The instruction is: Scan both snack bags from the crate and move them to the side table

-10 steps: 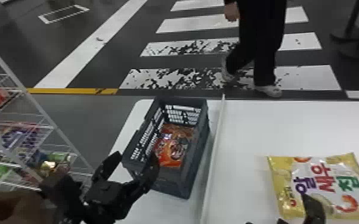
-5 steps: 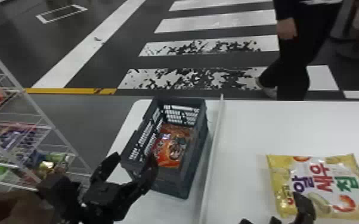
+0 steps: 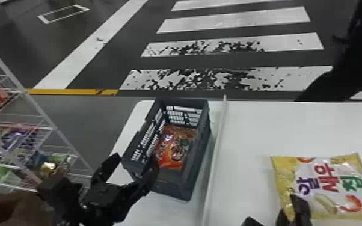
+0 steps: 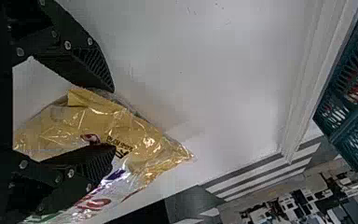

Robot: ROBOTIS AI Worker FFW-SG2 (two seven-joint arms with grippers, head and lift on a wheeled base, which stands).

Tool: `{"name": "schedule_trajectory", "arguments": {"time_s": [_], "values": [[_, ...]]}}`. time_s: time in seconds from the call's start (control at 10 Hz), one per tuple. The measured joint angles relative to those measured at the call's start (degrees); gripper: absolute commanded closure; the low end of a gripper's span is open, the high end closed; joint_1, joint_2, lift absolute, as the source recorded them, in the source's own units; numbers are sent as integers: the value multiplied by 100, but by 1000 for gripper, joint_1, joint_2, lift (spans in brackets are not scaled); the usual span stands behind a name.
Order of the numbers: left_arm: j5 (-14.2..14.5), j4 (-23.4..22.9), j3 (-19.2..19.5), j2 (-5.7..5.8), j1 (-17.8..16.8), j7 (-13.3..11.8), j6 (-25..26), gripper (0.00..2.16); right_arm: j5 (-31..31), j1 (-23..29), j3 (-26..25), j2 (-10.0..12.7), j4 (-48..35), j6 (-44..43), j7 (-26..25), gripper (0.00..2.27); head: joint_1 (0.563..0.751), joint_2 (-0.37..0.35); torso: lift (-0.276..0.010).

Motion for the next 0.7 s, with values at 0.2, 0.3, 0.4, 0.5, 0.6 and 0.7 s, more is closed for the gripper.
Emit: {"name": "schedule_trajectory", "arguments": {"time_s": [0.2,0.3,0.4,0.5,0.6,0.7], "values": [[4,24,16,-9,-39,0,0,29,-21,152,-138,-90,-82,-574,96,2243,695,293,-95],[16,52,12,-8,-77,-6,0,29,-10,311,-227,-166,-263,-1013,16,2243,695,304,-95],[45,93,10,1,-105,-10,0,29,-2,465,-324,-251,-534,-1325,-55,2243,695,315,-95],[69,154,9,10,-131,-17,-2,29,-43,670,-523,-316,-933,-1640,-71,2243,695,323,-95],[94,242,9,16,-172,-36,-14,29,-242,877,-804,-350,-1478,-1858,-63,2243,695,327,-95],[107,319,-1,19,-219,-44,-29,29,-599,1027,-1133,-356,-2050,-1963,-56,2243,695,316,-95]]}}
